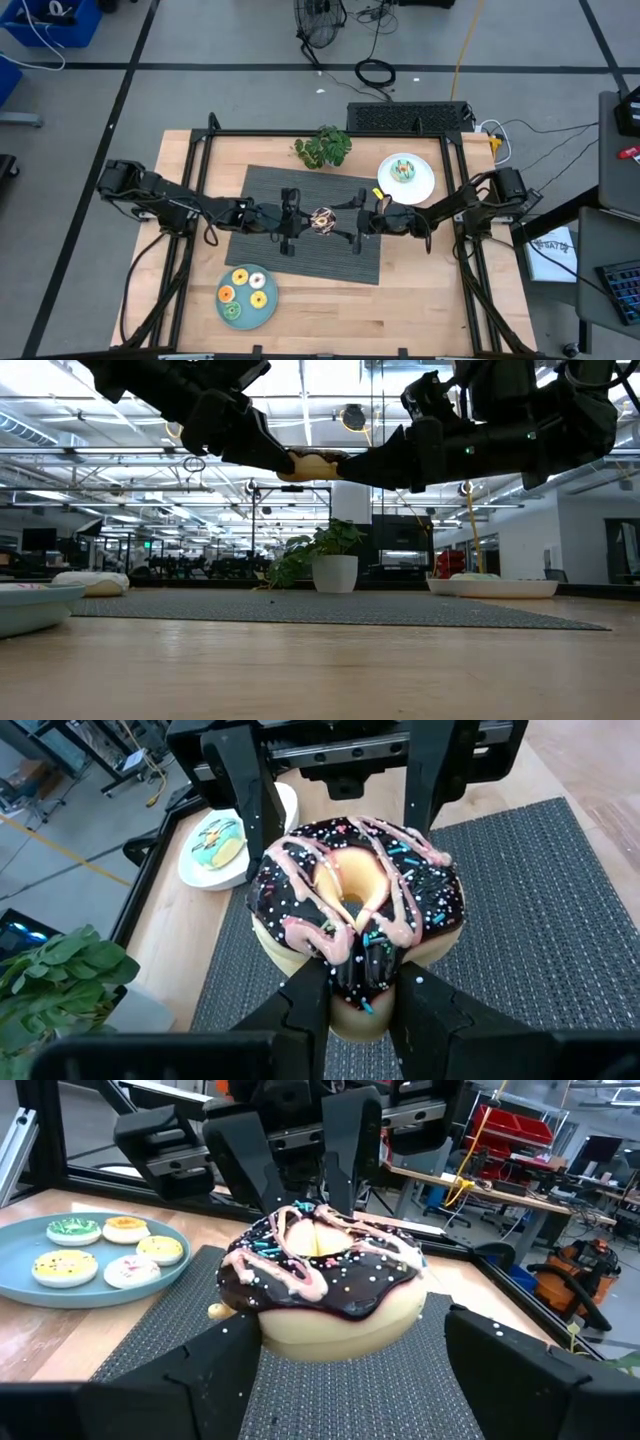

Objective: Pick & Place donuts
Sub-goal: Put the big black donut on the white plate

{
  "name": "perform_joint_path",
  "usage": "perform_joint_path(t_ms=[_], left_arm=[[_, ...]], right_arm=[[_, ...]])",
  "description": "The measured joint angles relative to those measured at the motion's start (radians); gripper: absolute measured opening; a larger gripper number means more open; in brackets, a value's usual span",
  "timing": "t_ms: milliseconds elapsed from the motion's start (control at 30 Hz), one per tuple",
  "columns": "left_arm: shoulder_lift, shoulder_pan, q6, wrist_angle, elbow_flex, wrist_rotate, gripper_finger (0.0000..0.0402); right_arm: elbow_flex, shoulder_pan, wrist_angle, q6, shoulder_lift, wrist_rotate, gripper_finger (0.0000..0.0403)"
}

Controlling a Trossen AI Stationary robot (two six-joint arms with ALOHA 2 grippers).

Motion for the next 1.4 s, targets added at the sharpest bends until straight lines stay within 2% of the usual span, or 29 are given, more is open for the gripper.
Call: perform_joint_path(t_ms=[167,333,633,900,1033,1233,1400], left_arm=[[0.0,0.0,-0.006,0.0,0.0,0.003,0.009],[0.0,0.0,-0.02,0.0,0.0,0.003,0.009],[0.0,-0.001,-0.035,0.0,0.0,0.005,0.009],[0.0,-0.001,-0.106,0.0,0.0,0.011,0.009],[0.0,-0.001,-0.111,-0.004,0.0,0.016,0.009],[0.0,-0.001,-0.111,0.022,0.0,-0.03,0.0099],[-0.002,0.007,-0.228,0.038,0.0,-0.095,0.0159]], right_arm=[[0.0,0.0,-0.001,0.0,0.0,0.0,0.0288],[0.0,0.0,-0.002,0.0,0.0,-0.004,0.026],[0.009,0.0,0.003,-0.001,0.0,-0.101,0.0155],[0.01,0.0,0.003,-0.011,0.0,-0.103,0.006],[0.011,0.0,0.003,-0.011,0.0,-0.104,0.0028],[0.011,0.0,-0.005,-0.012,-0.001,-0.102,0.0021],[0.011,0.0,-0.005,-0.011,-0.002,-0.099,0.0029]])
